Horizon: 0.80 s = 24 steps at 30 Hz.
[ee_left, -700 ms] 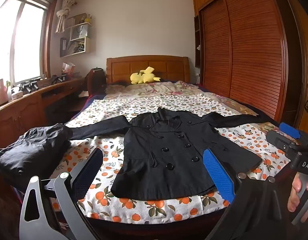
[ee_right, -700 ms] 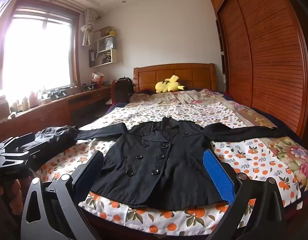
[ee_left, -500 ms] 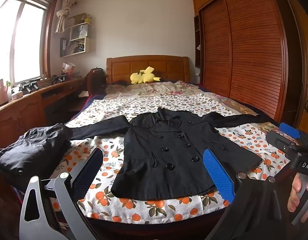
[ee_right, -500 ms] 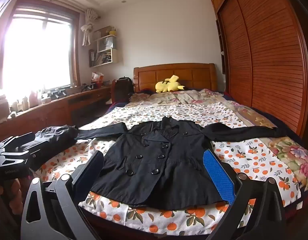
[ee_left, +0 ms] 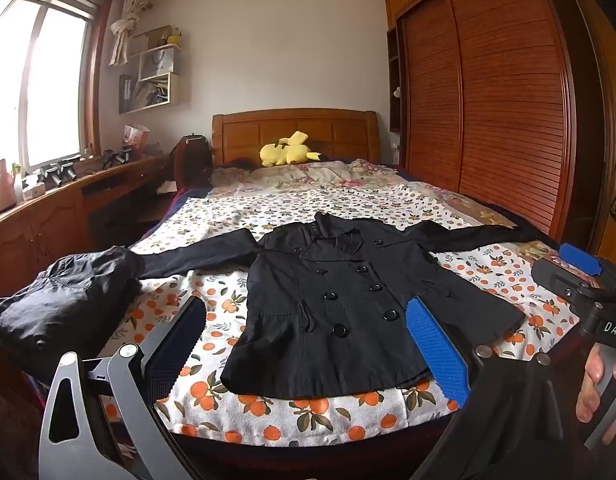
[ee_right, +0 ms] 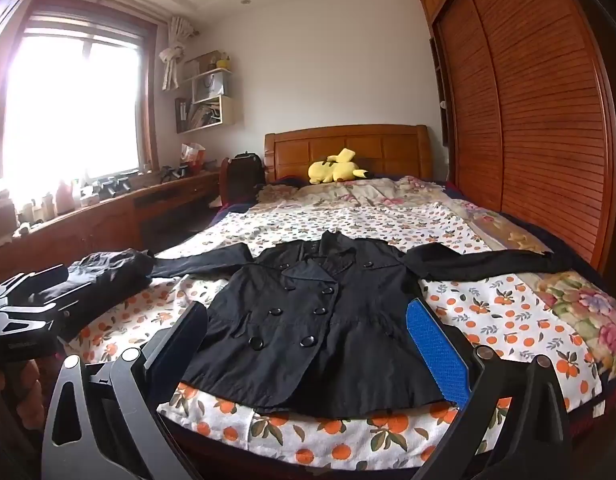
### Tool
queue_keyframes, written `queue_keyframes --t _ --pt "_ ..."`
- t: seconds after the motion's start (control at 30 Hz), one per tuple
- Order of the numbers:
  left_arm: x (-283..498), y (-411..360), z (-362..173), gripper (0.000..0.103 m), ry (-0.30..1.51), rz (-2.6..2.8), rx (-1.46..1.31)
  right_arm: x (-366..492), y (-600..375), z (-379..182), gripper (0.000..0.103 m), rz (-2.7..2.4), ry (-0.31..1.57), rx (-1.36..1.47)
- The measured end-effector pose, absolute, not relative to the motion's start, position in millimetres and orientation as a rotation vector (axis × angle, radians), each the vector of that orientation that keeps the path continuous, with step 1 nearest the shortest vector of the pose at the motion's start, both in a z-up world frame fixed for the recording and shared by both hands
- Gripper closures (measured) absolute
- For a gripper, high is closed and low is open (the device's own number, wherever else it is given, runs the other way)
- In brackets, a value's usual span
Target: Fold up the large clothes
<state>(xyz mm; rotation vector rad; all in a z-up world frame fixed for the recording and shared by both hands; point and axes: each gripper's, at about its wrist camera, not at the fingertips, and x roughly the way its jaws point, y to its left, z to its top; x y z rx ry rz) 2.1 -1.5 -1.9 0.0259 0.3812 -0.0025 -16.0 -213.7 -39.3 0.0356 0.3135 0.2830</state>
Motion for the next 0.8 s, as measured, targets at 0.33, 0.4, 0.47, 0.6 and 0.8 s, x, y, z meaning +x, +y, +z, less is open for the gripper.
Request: queue_keyframes --t 0.33,0.4,0.47,0.6,0.8 --pt "1.7 -2.5 -3.7 0.002 0.380 -0.008 0.025 -15.6 -215.4 -43.6 0.007 0.277 0.318 0.042" --pt "0.6 -2.7 -3.8 0.002 0.379 -0.009 0.026 -16.4 -216.4 -44.0 0.007 0.276 0.317 0.044" --pt "0.1 -3.0 -3.5 0.002 0.377 -0.009 0.026 -16.2 -216.5 -44.3 0.007 0.275 0.317 0.044" --pt "-1.9 -5.1 -1.1 0.002 0.370 -0.009 0.028 -16.7 -217.6 -44.0 0.007 0.274 0.315 0.043" --pt "-4.8 -4.7 2.0 0.002 0.364 -0.010 0.029 -16.1 -218.7 -43.3 0.007 0.276 0.319 0.051"
